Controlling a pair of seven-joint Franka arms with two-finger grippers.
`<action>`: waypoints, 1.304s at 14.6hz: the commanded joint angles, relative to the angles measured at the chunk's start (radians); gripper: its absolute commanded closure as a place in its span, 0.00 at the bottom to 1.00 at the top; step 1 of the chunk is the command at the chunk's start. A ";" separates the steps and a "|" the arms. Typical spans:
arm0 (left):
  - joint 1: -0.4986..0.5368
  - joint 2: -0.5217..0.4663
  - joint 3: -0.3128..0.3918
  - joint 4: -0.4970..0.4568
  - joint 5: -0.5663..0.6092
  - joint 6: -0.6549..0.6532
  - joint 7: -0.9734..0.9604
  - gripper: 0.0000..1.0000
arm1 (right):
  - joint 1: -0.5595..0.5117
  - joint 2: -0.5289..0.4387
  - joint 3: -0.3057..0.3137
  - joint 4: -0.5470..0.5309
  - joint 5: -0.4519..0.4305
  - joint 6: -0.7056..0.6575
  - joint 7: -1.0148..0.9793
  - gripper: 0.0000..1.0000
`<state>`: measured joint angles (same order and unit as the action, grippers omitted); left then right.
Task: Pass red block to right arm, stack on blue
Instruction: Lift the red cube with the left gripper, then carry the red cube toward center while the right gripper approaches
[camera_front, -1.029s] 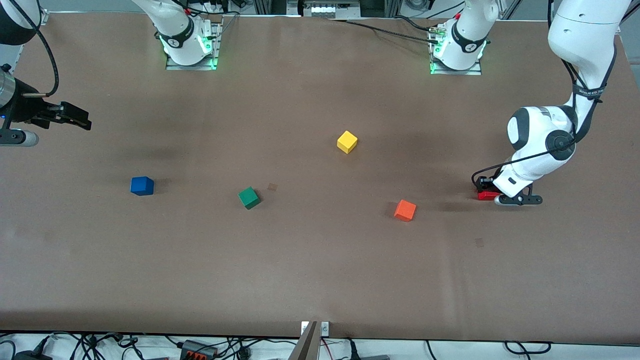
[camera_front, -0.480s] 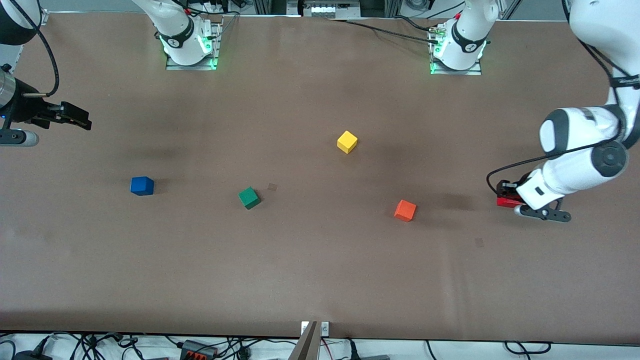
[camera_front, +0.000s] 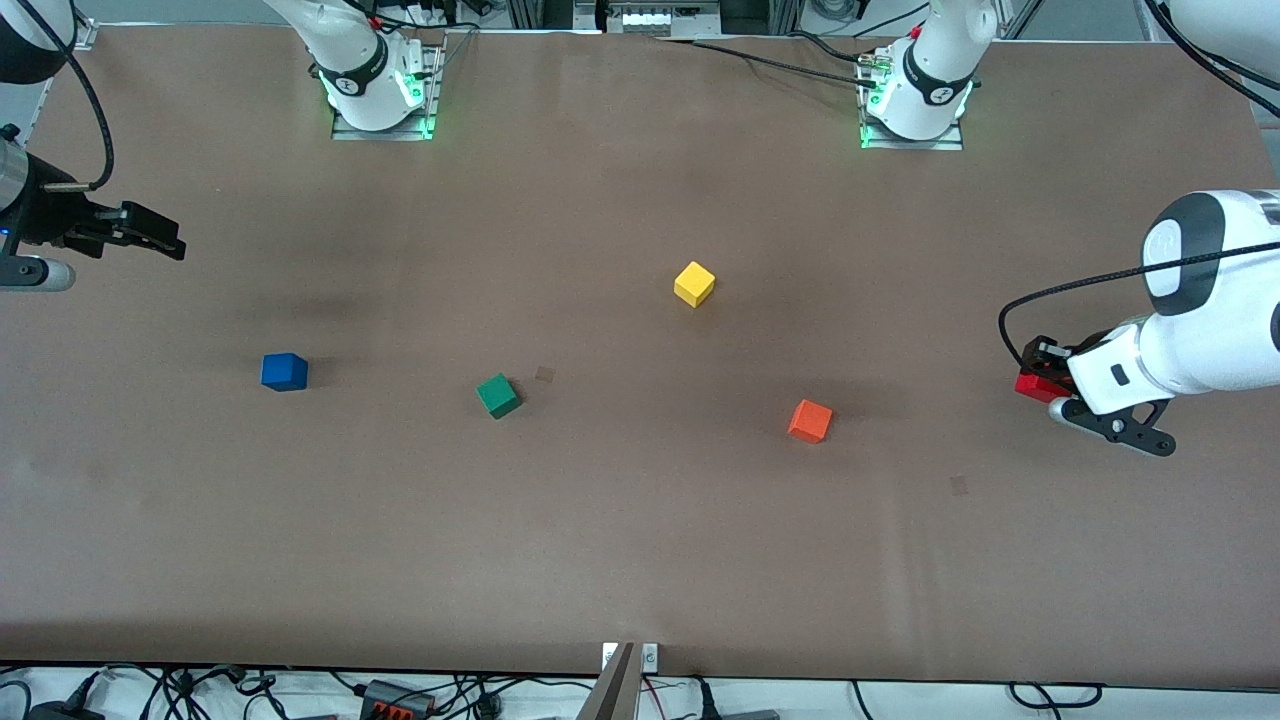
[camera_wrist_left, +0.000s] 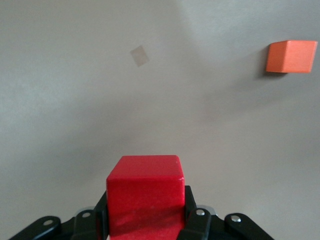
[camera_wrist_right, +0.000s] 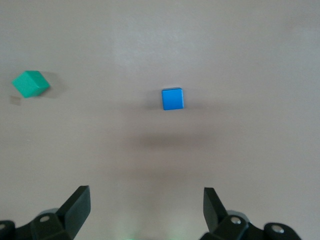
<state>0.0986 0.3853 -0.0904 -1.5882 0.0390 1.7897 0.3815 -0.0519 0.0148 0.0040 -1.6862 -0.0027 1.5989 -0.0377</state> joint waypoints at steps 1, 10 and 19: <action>0.009 0.008 -0.055 0.043 -0.002 -0.032 0.074 0.84 | -0.003 -0.015 0.002 0.010 0.033 -0.011 -0.007 0.00; -0.019 0.024 -0.112 0.040 -0.424 -0.024 0.847 0.86 | 0.135 0.034 0.013 0.025 0.035 -0.048 -0.018 0.00; -0.117 0.073 -0.118 0.013 -1.230 0.010 1.425 0.96 | 0.127 0.131 0.004 0.034 0.626 -0.005 -0.047 0.00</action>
<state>0.0011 0.4525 -0.2102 -1.5725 -1.0876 1.7878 1.7040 0.0826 0.0994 0.0120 -1.6782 0.4737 1.5810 -0.0610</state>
